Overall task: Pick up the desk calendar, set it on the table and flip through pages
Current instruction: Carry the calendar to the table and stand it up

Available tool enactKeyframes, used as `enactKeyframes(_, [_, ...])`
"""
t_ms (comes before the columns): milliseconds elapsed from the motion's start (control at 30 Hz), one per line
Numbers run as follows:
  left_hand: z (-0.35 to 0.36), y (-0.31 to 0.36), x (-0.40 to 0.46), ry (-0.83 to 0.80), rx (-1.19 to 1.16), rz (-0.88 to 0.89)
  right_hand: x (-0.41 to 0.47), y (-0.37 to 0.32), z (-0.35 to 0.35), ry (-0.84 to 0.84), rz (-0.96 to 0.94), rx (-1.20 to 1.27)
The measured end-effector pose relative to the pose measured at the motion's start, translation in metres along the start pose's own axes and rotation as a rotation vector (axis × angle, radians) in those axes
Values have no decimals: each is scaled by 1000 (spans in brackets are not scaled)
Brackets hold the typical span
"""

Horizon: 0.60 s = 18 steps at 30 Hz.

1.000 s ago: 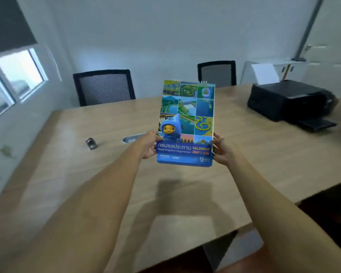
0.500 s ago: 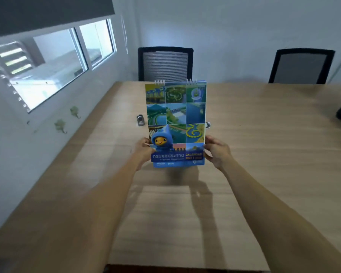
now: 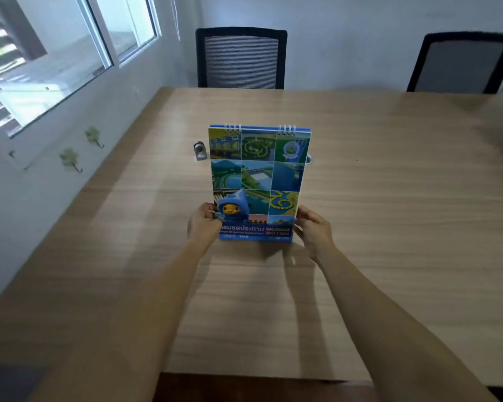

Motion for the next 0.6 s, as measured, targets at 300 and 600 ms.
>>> enactKeyframes(300, [4, -9, -8, 32, -62, -13, -8, -4, -4, 76, -72, -55])
enactKeyframes(600, [9, -5, -43, -6, 11, 99, -44, -4, 15, -143, -140, -411])
Point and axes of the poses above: each hand's wrist, its own x-axis towards the middle knuckle, its own z-axis out of the palm, y = z × x, the point moved 10 cm from there along x, towards the middle knuckle, and after that the axes turned 14 degrees about -z, right-handed, at the moved point
